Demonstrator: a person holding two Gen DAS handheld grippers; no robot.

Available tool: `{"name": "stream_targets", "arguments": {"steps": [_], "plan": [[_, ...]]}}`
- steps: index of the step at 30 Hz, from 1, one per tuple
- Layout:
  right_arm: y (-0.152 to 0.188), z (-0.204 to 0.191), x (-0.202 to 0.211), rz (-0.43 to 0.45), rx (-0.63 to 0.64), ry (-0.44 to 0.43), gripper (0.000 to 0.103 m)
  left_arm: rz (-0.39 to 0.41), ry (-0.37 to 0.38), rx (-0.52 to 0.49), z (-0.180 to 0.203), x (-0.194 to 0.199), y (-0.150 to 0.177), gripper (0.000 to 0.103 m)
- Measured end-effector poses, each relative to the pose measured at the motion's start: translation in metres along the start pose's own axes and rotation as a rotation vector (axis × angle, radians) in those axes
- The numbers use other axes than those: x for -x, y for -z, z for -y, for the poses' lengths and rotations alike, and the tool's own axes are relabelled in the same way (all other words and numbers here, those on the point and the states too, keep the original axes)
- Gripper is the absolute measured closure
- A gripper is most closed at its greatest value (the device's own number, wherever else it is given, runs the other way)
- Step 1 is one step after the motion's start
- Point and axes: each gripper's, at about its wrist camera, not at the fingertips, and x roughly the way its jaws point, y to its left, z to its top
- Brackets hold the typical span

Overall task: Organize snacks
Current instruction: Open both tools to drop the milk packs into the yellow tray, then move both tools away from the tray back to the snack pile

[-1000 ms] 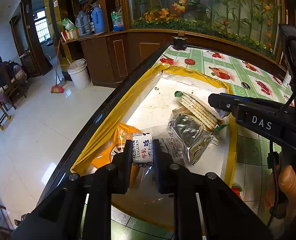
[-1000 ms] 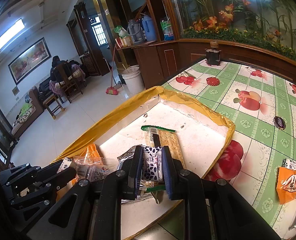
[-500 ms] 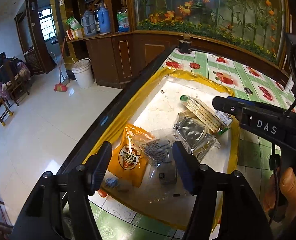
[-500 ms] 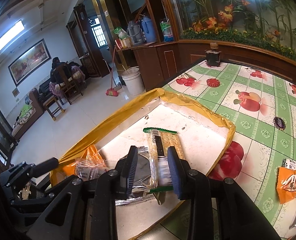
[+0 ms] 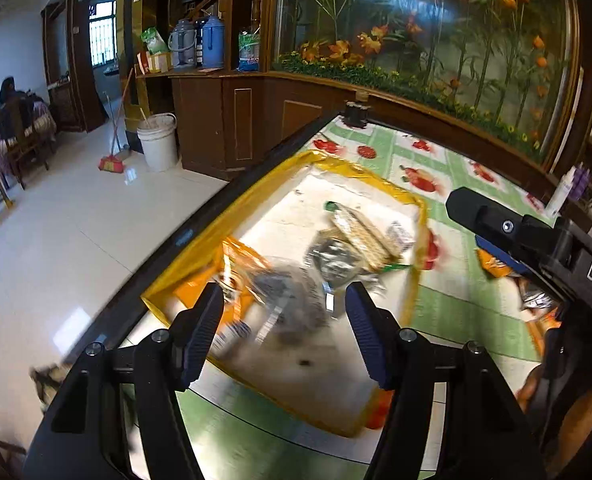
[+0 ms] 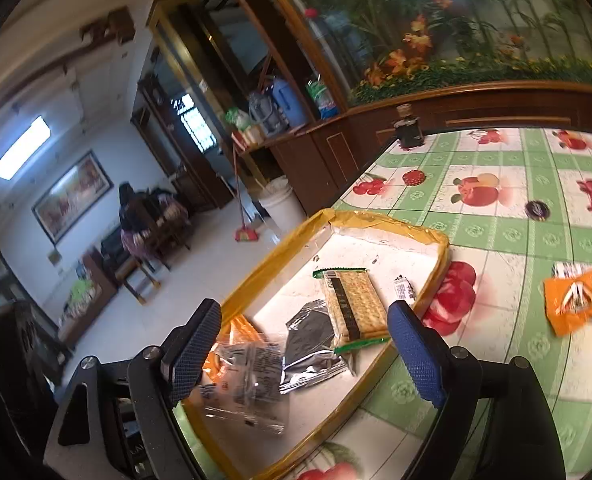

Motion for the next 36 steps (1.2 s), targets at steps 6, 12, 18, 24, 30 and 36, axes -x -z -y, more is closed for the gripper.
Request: {"name": "stream_targets", "arguments": {"steps": [6,12,18,24,30,36], "plan": [[0.009,0.016,0.058,0.164,-0.144,-0.008,0.014,-0.019,0.088,-0.074,0.056,0.014,0.023,0.040],[0.014,0.046,0.135,0.396,-0.302,0.038,0.010,-0.026,0.186,-0.171,0.107,0.037,0.040,0.040],[0.027,0.076,0.204,0.588,-0.399,0.057,0.009,0.019,0.214,-0.224,0.145,0.060,0.049,0.040],[0.044,0.084,0.249,0.733,-0.431,0.136,0.005,-0.087,0.400,-0.151,0.166,0.068,0.056,0.040],[0.062,0.103,0.294,0.814,-0.583,0.266,0.003,-0.050,0.402,-0.219,0.185,0.086,0.068,0.040],[0.066,0.138,0.332,0.696,-0.584,0.402,0.003,0.018,0.258,-0.314,0.179,0.067,0.054,0.040]]}}
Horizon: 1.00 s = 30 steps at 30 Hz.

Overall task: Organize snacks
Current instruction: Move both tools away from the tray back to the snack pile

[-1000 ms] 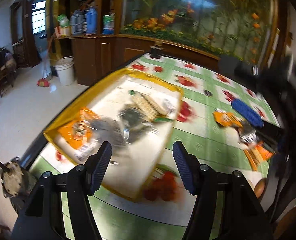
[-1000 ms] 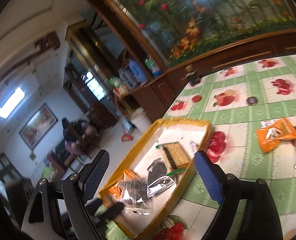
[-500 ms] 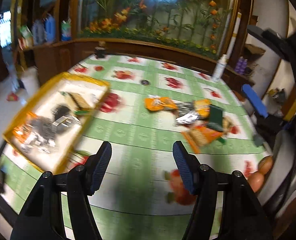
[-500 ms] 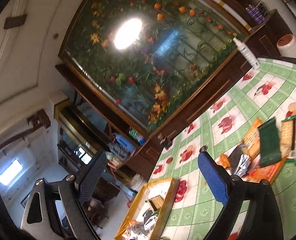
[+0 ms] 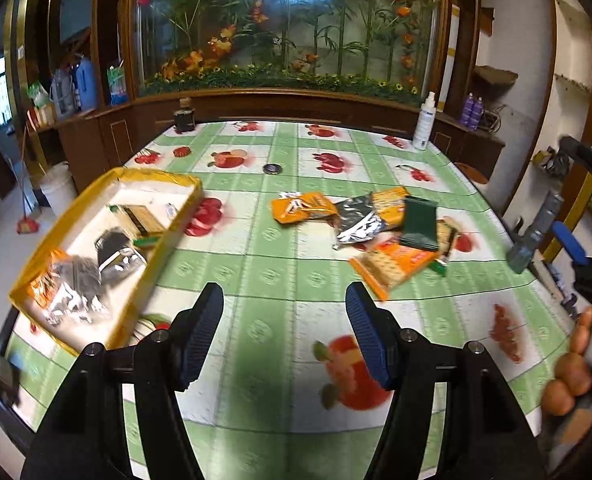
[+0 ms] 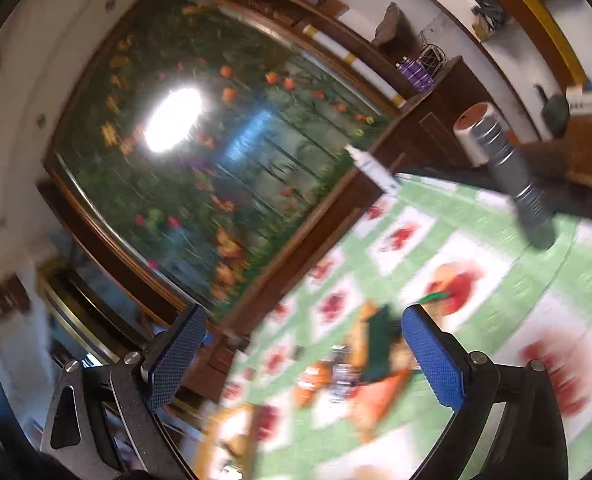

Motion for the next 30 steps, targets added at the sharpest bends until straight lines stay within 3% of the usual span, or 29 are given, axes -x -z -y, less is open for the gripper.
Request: {"name": "stream_targets", "arguments": {"steps": [4,6,12,30], "plan": [[-0.021,0.031,-0.005,-0.191,0.084,-0.081,0.003,0.014,-0.042,-0.037,-0.009,-0.015,-0.005,0.040],[-0.024,0.040,-0.006,-0.264,0.161,-0.050,0.003,0.015,-0.054,-0.049,-0.009,-0.020,-0.007,0.040],[-0.017,0.039,-0.005,-0.311,0.370,0.020,0.003,0.016,-0.066,-0.091,-0.006,-0.036,-0.018,0.040],[0.033,0.000,-0.071,-0.430,0.549,0.057,0.004,0.017,-0.126,-0.105,-0.016,-0.066,-0.037,0.040]]}}
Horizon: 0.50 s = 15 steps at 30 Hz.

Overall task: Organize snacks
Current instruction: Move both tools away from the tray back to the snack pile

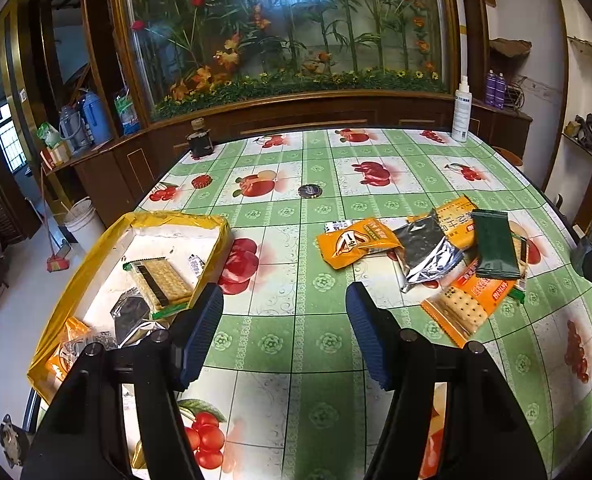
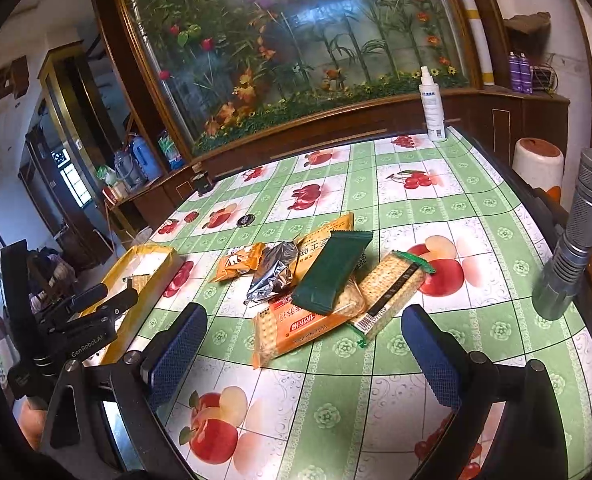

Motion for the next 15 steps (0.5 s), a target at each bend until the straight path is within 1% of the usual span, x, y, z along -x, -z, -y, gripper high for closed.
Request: {"name": "stream_targets", "arguments": {"steps": [9,12,15], "plan": [[-0.004,-0.004,-0.021,-0.031,0.024,0.034,0.004,-0.067,0.035,0.035,-0.013,-0.036,-0.005,0.040],[-0.006,-0.006,-0.029,-0.043,0.036,0.040,0.004,-0.081,0.067,0.040,-0.011,-0.047,-0.010,0.040],[-0.008,-0.007,-0.038,-0.058,0.034,0.035,0.004,-0.102,0.107,0.021,-0.004,-0.061,-0.017,0.040]]}}
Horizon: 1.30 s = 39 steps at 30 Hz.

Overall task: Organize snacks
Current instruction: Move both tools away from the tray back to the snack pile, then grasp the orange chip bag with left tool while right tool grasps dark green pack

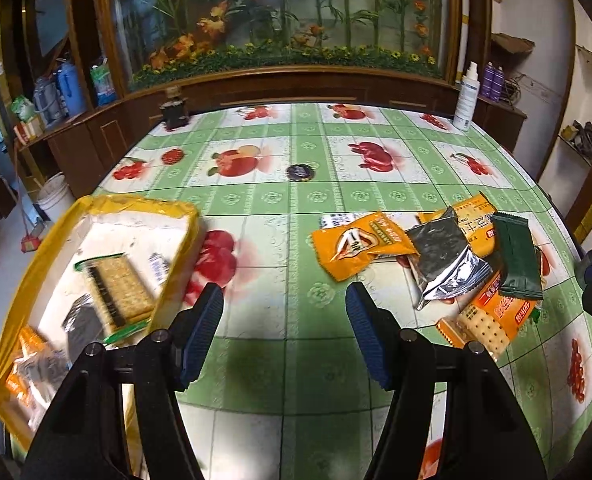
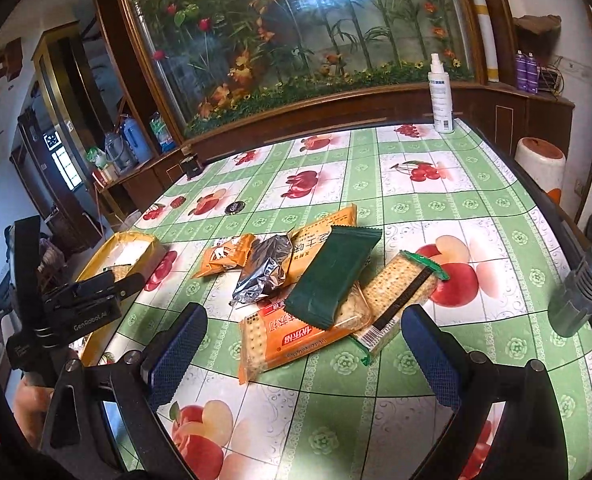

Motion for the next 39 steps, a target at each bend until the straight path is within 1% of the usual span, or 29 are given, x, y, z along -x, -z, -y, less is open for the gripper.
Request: {"name": "stream_targets", "arguments": {"steps": [7,10,18,20,22,25,27,28,29,30,32,33,34,35,36,37,39], "plan": [[-0.011,-0.001,-0.021,-0.029,-0.008,0.014,0.004,-0.081,0.119,-0.073,0.018,-0.039,-0.019,0.040],[-0.015,-0.003,-0.034,-0.050,-0.002,0.035,0.004,-0.106,0.145,-0.103,0.025,-0.053,-0.025,0.040],[-0.024,-0.005,-0.070,-0.107,0.026,0.124,0.005,-0.124,0.145,-0.178,0.042,-0.080,-0.038,0.040],[-0.027,-0.005,-0.080,-0.126,0.033,0.140,0.007,-0.130,0.145,-0.191,0.045,-0.087,-0.040,0.040],[-0.029,-0.007,-0.087,-0.134,0.046,0.160,0.007,-0.140,0.147,-0.195,0.047,-0.093,-0.042,0.040],[-0.031,-0.010,-0.099,-0.150,0.070,0.186,0.010,-0.157,0.144,-0.192,0.048,-0.103,-0.043,0.040],[-0.032,-0.011,-0.108,-0.165,0.091,0.207,0.012,-0.163,0.155,-0.189,0.048,-0.109,-0.044,0.040],[-0.031,-0.012,-0.112,-0.173,0.104,0.216,0.015,-0.159,0.160,-0.185,0.048,-0.110,-0.045,0.040],[-0.031,-0.013,-0.115,-0.178,0.115,0.223,0.021,-0.159,0.159,-0.184,0.047,-0.111,-0.046,0.040],[-0.030,-0.013,-0.117,-0.179,0.119,0.228,0.022,-0.163,0.165,-0.182,0.047,-0.112,-0.046,0.040],[-0.029,-0.014,-0.116,-0.165,0.127,0.232,0.025,-0.165,0.182,-0.182,0.046,-0.111,-0.047,0.053],[-0.029,-0.013,-0.116,-0.161,0.131,0.233,0.028,-0.159,0.173,-0.194,0.047,-0.109,-0.047,0.064],[-0.029,-0.012,-0.116,-0.160,0.133,0.229,0.033,-0.156,0.163,-0.207,0.048,-0.108,-0.046,0.070],[-0.029,-0.011,-0.115,-0.156,0.131,0.219,0.041,-0.156,0.163,-0.214,0.049,-0.106,-0.045,0.073],[-0.029,-0.009,-0.114,-0.155,0.123,0.202,0.046,-0.156,0.167,-0.213,0.048,-0.104,-0.044,0.077],[-0.028,-0.008,-0.113,-0.157,0.114,0.184,0.056,-0.154,0.169,-0.207,0.046,-0.102,-0.043,0.079],[-0.027,-0.006,-0.110,-0.155,0.101,0.164,0.058,-0.155,0.181,-0.177,0.039,-0.097,-0.042,0.082]]}}
